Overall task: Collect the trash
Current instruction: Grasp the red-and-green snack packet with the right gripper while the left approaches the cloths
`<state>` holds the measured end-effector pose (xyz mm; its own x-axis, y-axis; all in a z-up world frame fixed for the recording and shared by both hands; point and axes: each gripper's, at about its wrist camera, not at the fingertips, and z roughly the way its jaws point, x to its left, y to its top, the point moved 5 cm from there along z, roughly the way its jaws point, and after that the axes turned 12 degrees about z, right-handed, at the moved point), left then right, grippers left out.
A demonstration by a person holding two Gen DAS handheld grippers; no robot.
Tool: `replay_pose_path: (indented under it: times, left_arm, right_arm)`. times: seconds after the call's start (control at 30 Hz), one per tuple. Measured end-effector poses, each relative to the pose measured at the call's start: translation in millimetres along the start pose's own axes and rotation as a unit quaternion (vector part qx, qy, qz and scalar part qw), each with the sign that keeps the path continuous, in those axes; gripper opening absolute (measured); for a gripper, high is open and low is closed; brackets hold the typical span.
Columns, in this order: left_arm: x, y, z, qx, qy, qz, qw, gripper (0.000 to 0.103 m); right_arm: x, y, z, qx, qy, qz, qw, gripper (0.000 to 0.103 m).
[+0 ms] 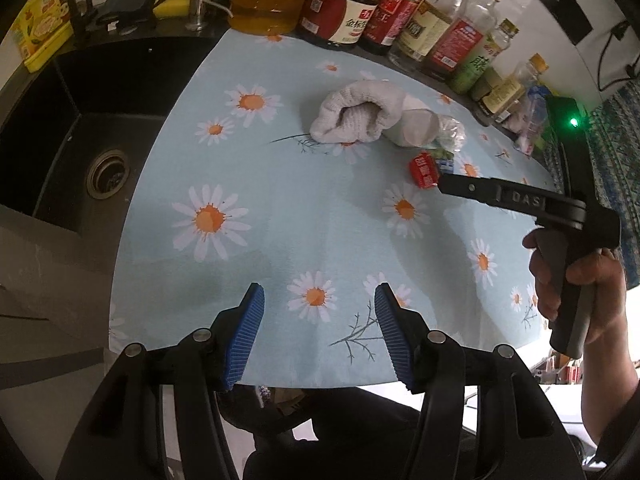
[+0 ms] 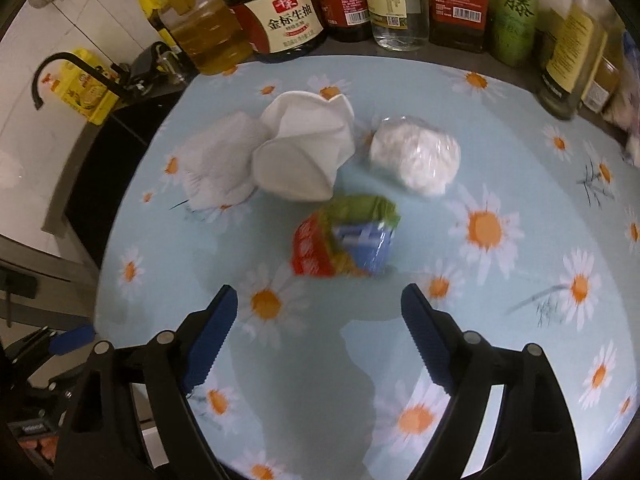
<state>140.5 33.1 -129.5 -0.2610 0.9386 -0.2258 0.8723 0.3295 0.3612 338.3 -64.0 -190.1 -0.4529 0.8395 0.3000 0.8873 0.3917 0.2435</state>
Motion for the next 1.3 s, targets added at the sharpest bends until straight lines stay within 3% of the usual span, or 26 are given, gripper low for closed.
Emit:
replay_pose_path:
  times: [0.2,0.43,0.63,0.73,1.0,1.3]
  left_arm:
    - [1,7,7,0.007,0.002,-0.010,0.9999,0.055]
    - [-2,11,12,0.011,0.004,-0.009,0.9999,0.056]
    - [-3,15,15,0.012,0.004,-0.009,0.9999,0.056]
    - [-3,18,16,0.014,0.004,-0.007,0.9999,0.055]
    - [-7,25,20,0.015,0.000,0.004,0.9999,0.056]
    - [-15,42,20,0.010,-0.001,0.033,0.9994,0.056]
  right_arm:
    - [-3,15,15,-0.008,-0.036,-0.020,0.999,0.083]
    - [0,21,27,0.003,-0.040,-0.028,0.999,0.083]
    - [4,23,32,-0.007,-0.069,-0.051,0.996,0.063]
    - [4,22,32,-0.010,-0.075,-0.060,0.995,0.061]
    - [1,16,26,-0.010,-0.067,-0.058,0.996,0.058]
    - [-6,9,4,-0.013,-0.032,-0.028,0.999,0.058]
